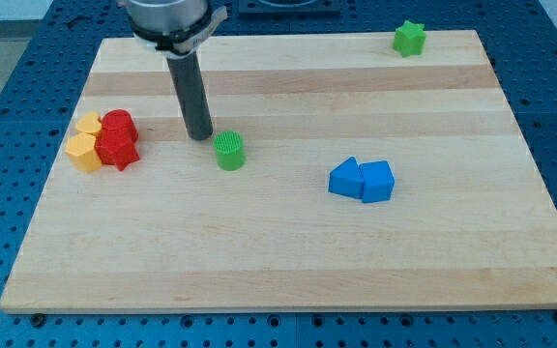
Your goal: Move the green circle closer to the green star
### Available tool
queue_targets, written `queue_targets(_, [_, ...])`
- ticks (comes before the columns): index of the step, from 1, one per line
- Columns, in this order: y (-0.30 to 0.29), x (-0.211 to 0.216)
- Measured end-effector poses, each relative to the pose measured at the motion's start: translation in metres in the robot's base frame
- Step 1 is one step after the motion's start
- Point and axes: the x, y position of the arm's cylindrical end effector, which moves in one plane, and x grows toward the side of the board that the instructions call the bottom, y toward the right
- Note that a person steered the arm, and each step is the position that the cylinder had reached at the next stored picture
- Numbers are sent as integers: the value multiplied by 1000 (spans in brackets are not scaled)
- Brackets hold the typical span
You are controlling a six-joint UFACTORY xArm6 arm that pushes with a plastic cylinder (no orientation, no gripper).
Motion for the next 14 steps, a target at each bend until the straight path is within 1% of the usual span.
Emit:
queue_targets(2, [-2, 53])
queue_targets(3, [4, 43])
queue_targets(4, [35, 22])
queue_targets(7, [152, -7])
queue_targets(8, [181, -29])
queue_targets(9, [209, -32])
queue_targets(12, [254, -25])
queue_targets(14, [258, -56])
